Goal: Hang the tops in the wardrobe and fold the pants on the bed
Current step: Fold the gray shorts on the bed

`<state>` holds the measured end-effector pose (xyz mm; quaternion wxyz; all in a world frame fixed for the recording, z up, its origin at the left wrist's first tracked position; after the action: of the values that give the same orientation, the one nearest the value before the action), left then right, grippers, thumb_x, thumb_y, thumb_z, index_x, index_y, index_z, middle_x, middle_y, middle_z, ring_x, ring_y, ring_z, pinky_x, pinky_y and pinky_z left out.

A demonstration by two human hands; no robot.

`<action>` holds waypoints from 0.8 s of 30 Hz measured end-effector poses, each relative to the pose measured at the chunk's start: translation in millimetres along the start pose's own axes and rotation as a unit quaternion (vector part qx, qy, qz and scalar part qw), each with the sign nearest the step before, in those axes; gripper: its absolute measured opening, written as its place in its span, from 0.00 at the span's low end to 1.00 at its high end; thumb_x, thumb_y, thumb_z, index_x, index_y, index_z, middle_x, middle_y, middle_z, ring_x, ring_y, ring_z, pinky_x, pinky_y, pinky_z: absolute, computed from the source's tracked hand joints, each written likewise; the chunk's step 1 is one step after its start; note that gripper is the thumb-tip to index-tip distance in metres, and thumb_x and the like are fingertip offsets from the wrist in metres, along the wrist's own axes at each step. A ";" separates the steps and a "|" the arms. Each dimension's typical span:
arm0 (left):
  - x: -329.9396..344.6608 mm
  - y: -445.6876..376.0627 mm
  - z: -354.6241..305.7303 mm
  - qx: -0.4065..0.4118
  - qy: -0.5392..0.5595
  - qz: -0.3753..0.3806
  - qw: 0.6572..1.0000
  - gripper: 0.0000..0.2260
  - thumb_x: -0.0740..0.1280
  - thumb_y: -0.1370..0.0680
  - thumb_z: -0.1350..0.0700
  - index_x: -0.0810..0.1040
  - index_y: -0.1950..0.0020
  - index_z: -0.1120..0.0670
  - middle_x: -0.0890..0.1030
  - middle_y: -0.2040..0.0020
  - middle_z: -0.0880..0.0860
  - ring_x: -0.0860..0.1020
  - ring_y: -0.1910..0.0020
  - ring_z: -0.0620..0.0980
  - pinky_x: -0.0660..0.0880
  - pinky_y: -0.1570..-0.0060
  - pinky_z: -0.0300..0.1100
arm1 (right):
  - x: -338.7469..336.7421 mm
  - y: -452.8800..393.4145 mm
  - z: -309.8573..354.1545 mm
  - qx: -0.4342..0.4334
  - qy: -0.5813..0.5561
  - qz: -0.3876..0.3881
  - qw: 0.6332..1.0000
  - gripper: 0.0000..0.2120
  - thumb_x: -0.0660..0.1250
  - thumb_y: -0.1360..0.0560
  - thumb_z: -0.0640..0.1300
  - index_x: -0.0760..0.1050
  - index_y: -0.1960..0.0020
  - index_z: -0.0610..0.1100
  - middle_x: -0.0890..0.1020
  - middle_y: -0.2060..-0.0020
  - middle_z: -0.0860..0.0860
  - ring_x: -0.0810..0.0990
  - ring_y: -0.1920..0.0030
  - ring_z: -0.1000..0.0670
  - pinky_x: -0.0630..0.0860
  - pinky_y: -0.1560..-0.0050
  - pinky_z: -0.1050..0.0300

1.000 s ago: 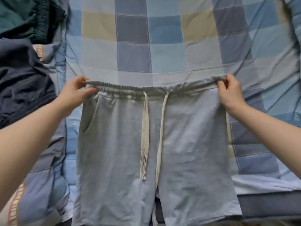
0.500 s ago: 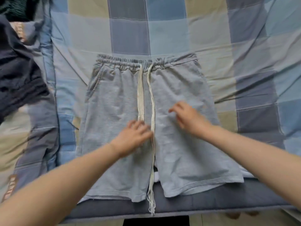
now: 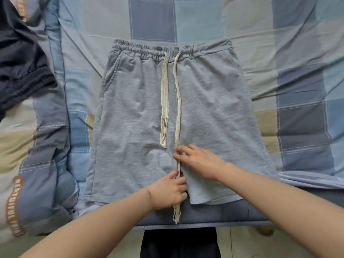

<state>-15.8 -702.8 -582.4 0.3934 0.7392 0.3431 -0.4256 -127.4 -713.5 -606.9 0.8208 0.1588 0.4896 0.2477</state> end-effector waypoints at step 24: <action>-112.1 -17.9 304.9 -0.563 0.484 -0.272 0.612 0.15 0.64 0.19 0.59 0.72 0.33 0.59 0.81 0.47 0.58 0.83 0.51 0.59 0.80 0.49 0.55 | 0.1 -10.6 -29.8 0.244 -0.381 -0.165 0.876 0.26 0.60 0.24 0.37 0.64 0.27 0.47 0.67 0.36 0.52 0.71 0.40 0.50 0.70 0.38 0.56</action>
<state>-185.4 -980.3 -586.9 0.3754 0.3436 0.8410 0.1837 -151.0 -721.6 -626.3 0.9081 0.3527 0.2031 -0.0986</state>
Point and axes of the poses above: each hand's wrist, its own y-axis away from the middle knuckle, its own x-axis out of the palm, z = x × y, the point moved 6 cm from there along -y, towards the middle knuckle
